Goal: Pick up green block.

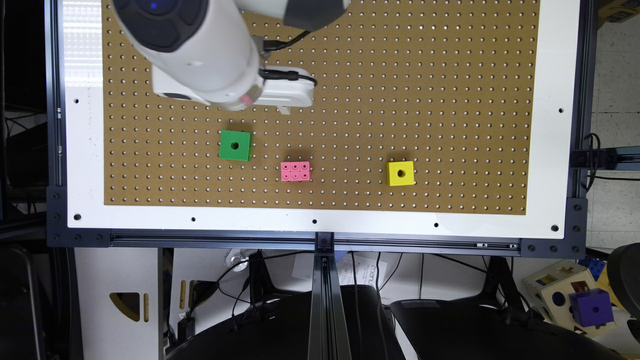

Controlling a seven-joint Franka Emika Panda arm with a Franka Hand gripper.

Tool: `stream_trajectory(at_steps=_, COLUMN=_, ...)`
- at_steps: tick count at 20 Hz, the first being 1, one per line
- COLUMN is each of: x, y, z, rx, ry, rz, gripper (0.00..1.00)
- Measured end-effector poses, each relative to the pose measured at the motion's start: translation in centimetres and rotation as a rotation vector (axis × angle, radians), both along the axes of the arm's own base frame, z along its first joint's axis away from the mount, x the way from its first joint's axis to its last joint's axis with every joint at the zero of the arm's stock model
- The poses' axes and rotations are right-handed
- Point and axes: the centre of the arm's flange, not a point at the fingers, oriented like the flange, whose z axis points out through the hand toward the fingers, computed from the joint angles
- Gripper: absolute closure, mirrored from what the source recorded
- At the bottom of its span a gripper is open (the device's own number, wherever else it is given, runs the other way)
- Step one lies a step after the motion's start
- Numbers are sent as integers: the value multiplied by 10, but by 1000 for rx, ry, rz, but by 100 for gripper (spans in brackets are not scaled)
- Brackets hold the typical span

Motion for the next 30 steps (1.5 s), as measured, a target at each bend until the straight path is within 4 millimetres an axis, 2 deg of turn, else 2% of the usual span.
stream_trajectory(at_steps=3, x=11, y=-16, z=-3, rx=-3, ry=-7, rz=-1, gripper=0)
stream_trajectory(at_steps=7, x=25, y=-23, z=-11, rx=-3, ry=-6, rz=-3, gripper=0)
stream_trajectory(at_steps=12, x=27, y=-24, z=-45, rx=1, ry=13, rz=-3, gripper=0)
stream_trajectory(at_steps=14, x=28, y=-24, z=-51, rx=1, ry=12, rz=-3, gripper=0)
stream_trajectory(at_steps=22, x=38, y=-50, z=-44, rx=-9, ry=-13, rz=-4, gripper=0)
stream_trajectory(at_steps=28, x=44, y=-52, z=-48, rx=-9, ry=-13, rz=-4, gripper=0)
stream_trajectory(at_steps=30, x=43, y=-52, z=-56, rx=-6, ry=-4, rz=-4, gripper=0)
